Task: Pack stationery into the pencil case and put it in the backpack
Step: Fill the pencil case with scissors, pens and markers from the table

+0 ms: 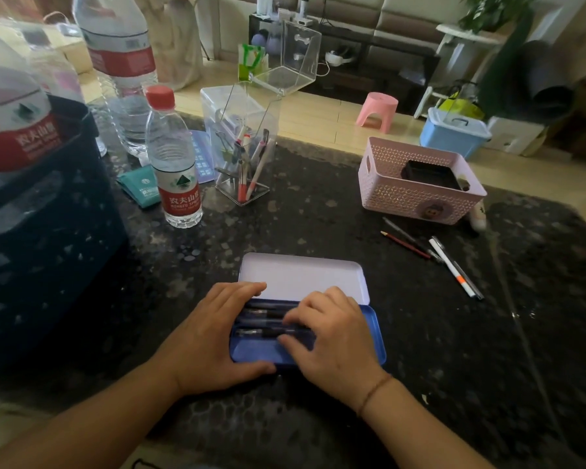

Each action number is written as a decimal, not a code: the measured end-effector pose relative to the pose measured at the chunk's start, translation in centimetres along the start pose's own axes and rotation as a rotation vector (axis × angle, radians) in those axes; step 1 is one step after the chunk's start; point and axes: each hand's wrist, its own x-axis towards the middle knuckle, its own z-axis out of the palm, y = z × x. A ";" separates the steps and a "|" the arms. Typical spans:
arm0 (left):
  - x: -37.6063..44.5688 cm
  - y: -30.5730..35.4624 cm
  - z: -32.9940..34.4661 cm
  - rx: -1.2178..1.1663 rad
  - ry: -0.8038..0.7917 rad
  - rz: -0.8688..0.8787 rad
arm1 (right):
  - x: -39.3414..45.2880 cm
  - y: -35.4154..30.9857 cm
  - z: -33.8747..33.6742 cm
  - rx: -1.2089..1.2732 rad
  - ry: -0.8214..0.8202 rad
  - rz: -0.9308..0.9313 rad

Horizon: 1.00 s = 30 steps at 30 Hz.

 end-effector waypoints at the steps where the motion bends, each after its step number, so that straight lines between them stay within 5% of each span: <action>1: 0.0 0.0 0.0 0.007 -0.006 -0.004 | -0.3 0.2 -0.1 -0.013 -0.015 0.000; 9: 0.0 0.4 -0.2 -0.009 -0.004 -0.010 | -0.2 0.7 0.1 0.011 -0.044 -0.034; 12: 0.0 0.3 -0.3 -0.025 -0.015 -0.026 | 0.9 4.6 -2.3 -0.003 0.096 -0.039; 15: -0.1 0.4 -0.4 -0.016 -0.028 -0.040 | 3.4 12.6 -5.7 -0.149 0.234 0.314; 18: 0.0 0.5 -0.5 0.006 -0.038 -0.044 | 4.9 19.0 -7.6 -0.484 -0.004 0.759; 24: 0.1 0.7 -0.6 0.033 -0.042 -0.048 | 5.0 22.0 -6.9 -0.719 -0.138 0.717; 27: 0.0 0.7 -0.7 0.019 -0.050 -0.050 | 4.8 21.4 -7.7 -0.674 -0.049 0.772; 30: 0.0 0.7 -0.6 0.024 -0.055 -0.055 | 3.5 18.9 -9.0 -0.474 0.242 0.723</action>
